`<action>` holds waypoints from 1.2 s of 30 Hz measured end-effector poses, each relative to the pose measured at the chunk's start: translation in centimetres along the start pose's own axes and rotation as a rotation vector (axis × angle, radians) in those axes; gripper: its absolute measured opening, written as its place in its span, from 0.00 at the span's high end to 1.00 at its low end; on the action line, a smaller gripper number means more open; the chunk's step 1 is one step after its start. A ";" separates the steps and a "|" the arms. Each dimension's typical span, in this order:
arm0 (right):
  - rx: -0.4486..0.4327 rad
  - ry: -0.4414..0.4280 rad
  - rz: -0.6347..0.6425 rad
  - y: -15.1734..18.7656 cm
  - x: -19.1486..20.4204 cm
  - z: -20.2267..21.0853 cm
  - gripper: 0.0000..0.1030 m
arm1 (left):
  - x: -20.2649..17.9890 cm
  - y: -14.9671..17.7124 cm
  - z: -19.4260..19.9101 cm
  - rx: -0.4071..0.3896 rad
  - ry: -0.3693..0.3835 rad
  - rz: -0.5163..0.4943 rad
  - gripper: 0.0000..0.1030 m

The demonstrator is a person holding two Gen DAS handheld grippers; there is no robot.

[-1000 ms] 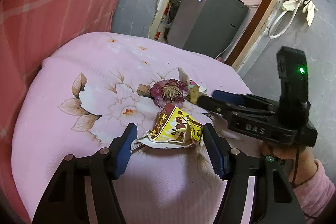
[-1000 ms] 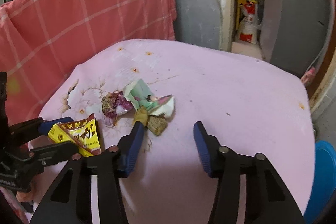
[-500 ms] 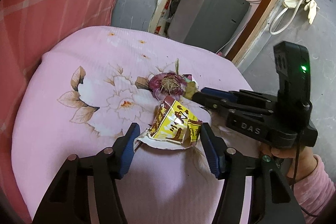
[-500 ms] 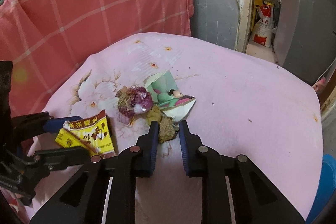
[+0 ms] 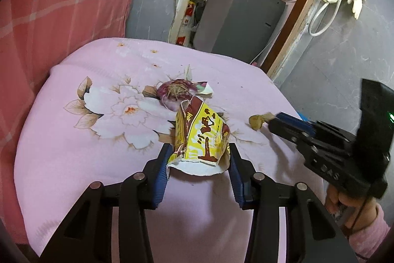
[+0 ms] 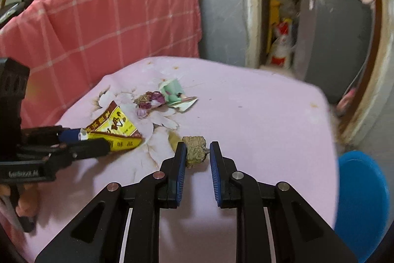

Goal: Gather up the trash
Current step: 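Grasp the yellow printed wrapper with the left tool while the right tool grasps a brown scrap, then carry both items over the blue bucket and open both tools to drop them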

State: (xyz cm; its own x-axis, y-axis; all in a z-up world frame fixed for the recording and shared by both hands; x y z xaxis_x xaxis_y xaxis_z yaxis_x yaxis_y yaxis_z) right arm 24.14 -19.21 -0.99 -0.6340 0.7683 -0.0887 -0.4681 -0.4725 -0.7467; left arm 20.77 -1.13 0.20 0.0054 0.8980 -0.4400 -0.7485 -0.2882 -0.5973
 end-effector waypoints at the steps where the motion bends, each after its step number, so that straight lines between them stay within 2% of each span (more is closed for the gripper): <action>1: -0.005 0.014 0.007 0.3 0.2 0.5 0.83 | -0.1 0.1 0.0 -0.004 -0.003 -0.001 0.63; 6: -0.076 0.034 -0.030 1.4 -0.1 2.7 0.83 | -1.0 0.8 0.4 -0.033 0.007 0.006 0.63; 12: -0.212 0.070 -0.092 1.7 -1.0 5.9 0.83 | -2.7 1.2 1.9 -0.134 0.015 -0.023 0.63; 19: -0.361 0.174 -0.099 1.2 -2.2 10.7 0.83 | -6.8 0.6 3.8 -0.278 0.059 -0.079 0.63; 23: -0.447 0.268 -0.107 1.1 -3.7 14.1 0.83 | -10.2 -0.1 3.9 -0.356 0.103 -0.126 0.63; 28: -0.492 0.380 -0.122 1.8 -6.4 17.2 0.83 | -14.9 -0.5 2.8 -0.405 0.181 -0.156 0.63; 32: -0.494 0.479 -0.143 3.1 -9.1 18.9 0.83 | -18.8 -0.5 1.4 -0.420 0.232 -0.188 0.63; 36: -0.469 0.544 -0.184 4.9 -11.8 19.6 0.83 | -22.7 -0.3 -1.3 -0.389 0.265 -0.228 0.63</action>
State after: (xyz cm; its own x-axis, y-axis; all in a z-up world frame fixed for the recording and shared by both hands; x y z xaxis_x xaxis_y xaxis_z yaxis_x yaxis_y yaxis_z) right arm 17.22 -39.07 9.33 -0.1194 0.9801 -0.1584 -0.1478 -0.1753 -0.9734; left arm 21.76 -21.82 9.51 0.3449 0.8517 -0.3946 -0.4071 -0.2430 -0.8805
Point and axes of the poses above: each gripper's, at about its wrist camera, not at the fingertips, and z roughly against the way its jaws point, x to its left, y to its underside, the point moved 1 cm from there along -z, roughly the way its jaws point, and after that the axes turned 11 degrees about z, right-handed, at the moved point
